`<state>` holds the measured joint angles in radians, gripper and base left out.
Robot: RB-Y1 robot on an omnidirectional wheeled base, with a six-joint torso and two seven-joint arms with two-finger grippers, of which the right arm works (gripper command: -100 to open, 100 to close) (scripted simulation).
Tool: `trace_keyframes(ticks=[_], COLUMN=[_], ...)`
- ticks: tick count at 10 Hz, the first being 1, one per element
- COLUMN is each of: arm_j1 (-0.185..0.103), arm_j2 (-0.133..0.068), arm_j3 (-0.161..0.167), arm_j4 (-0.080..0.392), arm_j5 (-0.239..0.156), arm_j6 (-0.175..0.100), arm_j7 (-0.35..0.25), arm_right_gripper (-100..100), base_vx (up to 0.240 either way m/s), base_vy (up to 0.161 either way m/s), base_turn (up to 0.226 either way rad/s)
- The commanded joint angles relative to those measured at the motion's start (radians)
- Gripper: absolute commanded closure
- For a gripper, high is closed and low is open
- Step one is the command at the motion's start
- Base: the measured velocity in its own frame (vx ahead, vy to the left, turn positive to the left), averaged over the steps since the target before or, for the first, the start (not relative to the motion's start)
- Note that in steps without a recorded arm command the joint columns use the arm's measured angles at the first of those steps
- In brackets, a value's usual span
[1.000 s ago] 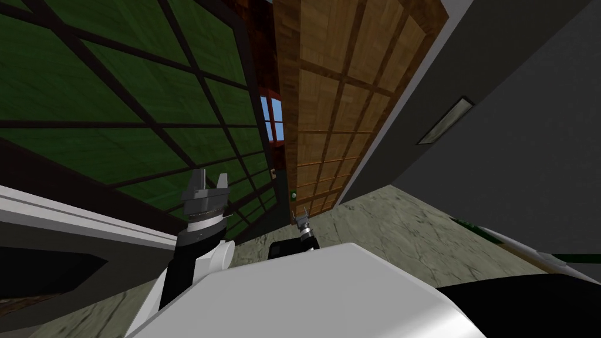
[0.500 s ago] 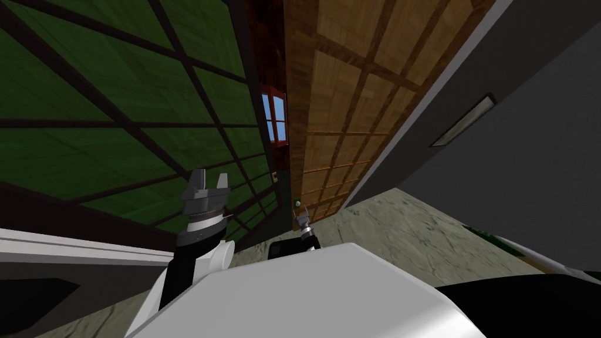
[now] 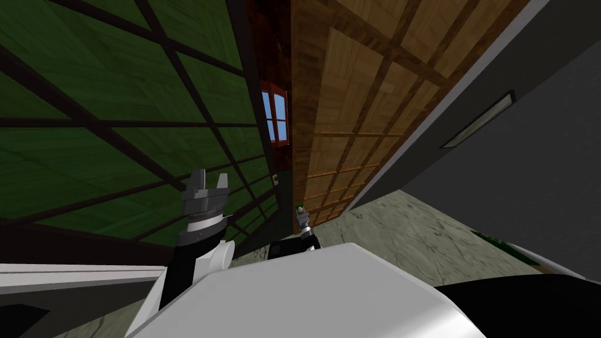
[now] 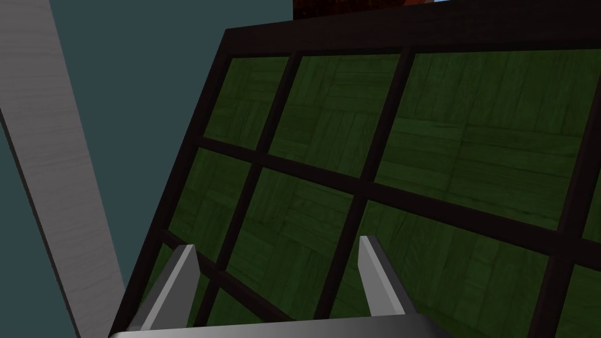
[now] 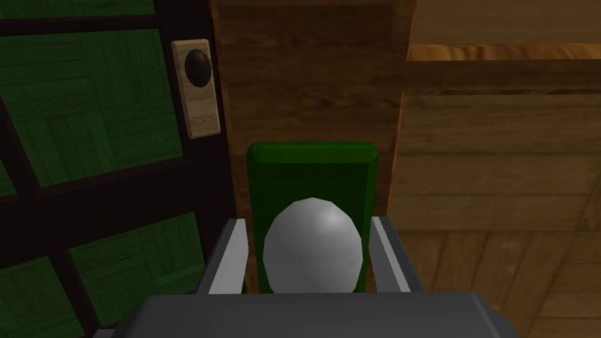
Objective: Push the door open
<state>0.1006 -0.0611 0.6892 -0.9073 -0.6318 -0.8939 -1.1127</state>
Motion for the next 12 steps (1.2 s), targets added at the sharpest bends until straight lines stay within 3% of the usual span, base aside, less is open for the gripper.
trace_keyframes(ticks=[1, 5, 6, 12], arm_j1=[0.0, 0.0, -0.007, -0.026], arm_j2=[0.0, 0.0, -0.005, -0.011], arm_j3=[0.0, 0.0, -0.04, -0.145], arm_j4=[0.0, 0.0, 0.009, 0.029], arm_j5=[0.0, 0.0, -0.009, -0.031], arm_j6=[0.001, 0.001, -0.004, -0.023], arm_j7=[0.0, 0.0, 0.006, 0.021], arm_right_gripper=[100, 100, 100, 100], base_vx=[-0.024, -0.006, 0.021, 0.037], base_vy=[-0.007, -0.002, 0.006, 0.005], base_turn=[0.002, 0.002, 0.279, 0.166])
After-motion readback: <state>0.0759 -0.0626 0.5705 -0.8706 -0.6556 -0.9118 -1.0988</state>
